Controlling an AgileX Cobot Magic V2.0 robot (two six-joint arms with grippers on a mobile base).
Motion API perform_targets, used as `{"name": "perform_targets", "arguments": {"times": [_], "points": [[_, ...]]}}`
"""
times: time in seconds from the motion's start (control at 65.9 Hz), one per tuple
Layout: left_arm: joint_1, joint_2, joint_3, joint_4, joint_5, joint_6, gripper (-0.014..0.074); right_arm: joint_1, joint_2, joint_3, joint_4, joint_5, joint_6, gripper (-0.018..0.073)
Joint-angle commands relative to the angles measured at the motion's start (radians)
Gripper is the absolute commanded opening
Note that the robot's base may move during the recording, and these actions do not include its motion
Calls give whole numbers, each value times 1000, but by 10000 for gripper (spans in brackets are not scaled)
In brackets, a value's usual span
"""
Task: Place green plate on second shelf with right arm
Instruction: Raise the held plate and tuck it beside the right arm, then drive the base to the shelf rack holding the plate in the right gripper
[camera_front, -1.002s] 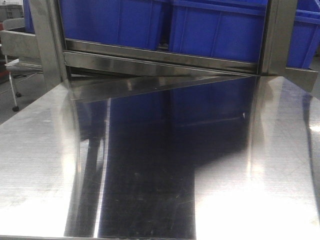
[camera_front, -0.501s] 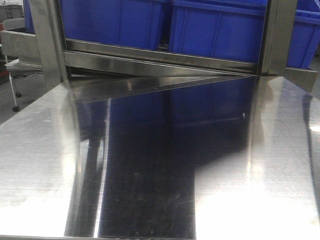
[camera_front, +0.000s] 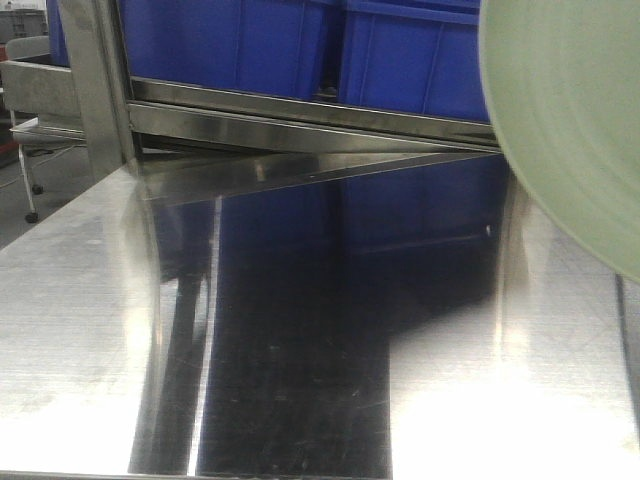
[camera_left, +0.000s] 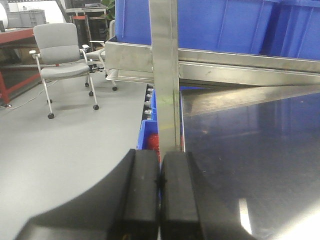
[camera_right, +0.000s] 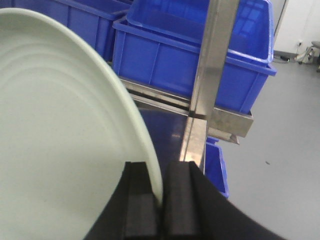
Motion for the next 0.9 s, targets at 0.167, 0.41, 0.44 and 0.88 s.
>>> {"name": "perform_targets", "arguments": {"times": [0.167,0.41,0.44,0.88], "points": [[-3,-21,42,-7,-80,-9,130,-4,12,-22,-3,-179,7,57],[-3,-21,42,-7,-80,-9,130,-4,12,-22,-3,-176,7,57],[-3,-21,42,-7,-80,-9,130,-4,12,-22,-3,-176,7,57],[-3,-21,42,-7,-80,-9,130,-4,12,-22,-3,-177,7,57]]}}
